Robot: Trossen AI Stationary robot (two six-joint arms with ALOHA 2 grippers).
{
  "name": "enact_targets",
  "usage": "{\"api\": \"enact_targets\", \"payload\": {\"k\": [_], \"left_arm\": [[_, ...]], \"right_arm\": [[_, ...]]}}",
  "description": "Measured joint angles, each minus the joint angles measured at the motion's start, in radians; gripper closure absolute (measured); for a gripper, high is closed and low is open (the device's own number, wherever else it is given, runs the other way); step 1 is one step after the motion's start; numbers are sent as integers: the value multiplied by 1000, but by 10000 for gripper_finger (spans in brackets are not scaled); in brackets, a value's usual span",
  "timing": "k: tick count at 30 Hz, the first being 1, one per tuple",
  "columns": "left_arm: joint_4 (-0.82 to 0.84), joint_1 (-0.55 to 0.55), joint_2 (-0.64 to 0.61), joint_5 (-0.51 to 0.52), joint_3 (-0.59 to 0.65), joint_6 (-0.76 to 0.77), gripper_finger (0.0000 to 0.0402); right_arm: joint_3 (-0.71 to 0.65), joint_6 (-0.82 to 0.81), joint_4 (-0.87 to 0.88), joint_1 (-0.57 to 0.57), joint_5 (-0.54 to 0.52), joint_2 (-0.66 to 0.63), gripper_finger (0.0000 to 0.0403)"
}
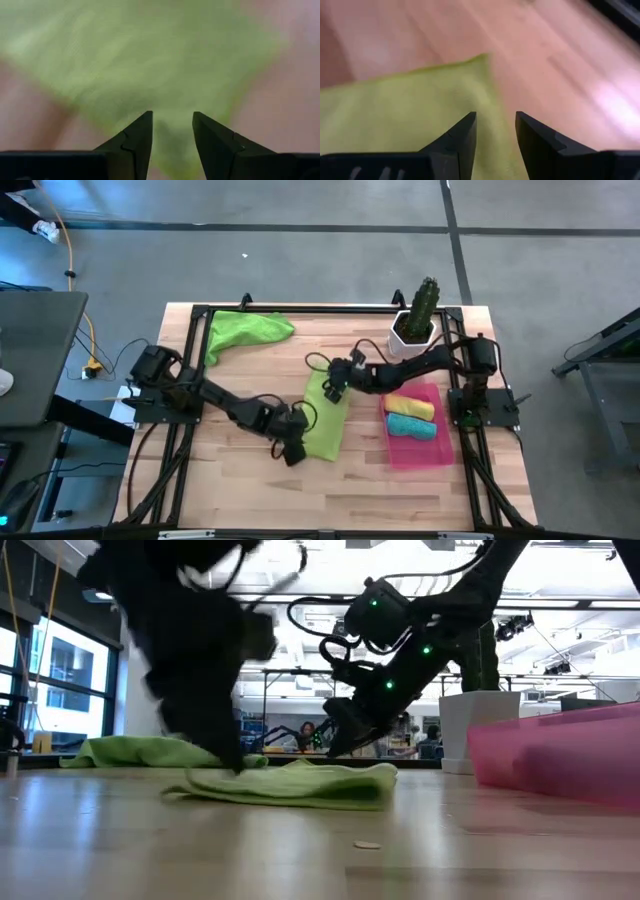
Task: Roll microfiber towels into tight, uniform cylinder then place into a basket
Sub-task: Roll the bottom light green microfiber towel
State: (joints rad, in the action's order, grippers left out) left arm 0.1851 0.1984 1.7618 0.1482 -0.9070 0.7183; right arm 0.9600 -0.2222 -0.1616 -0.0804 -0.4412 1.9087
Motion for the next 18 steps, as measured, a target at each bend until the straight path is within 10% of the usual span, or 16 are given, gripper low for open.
{"api": "enact_targets", "payload": {"k": [6,18], "left_arm": [[-241,11,-2,21,-23,-170,271],[136,-9,-47,28,-106,-656,271]], "right_arm": [[0,60,-24,-46,66,-31,275],[-1,31,210,233,253,-165,275]]}}
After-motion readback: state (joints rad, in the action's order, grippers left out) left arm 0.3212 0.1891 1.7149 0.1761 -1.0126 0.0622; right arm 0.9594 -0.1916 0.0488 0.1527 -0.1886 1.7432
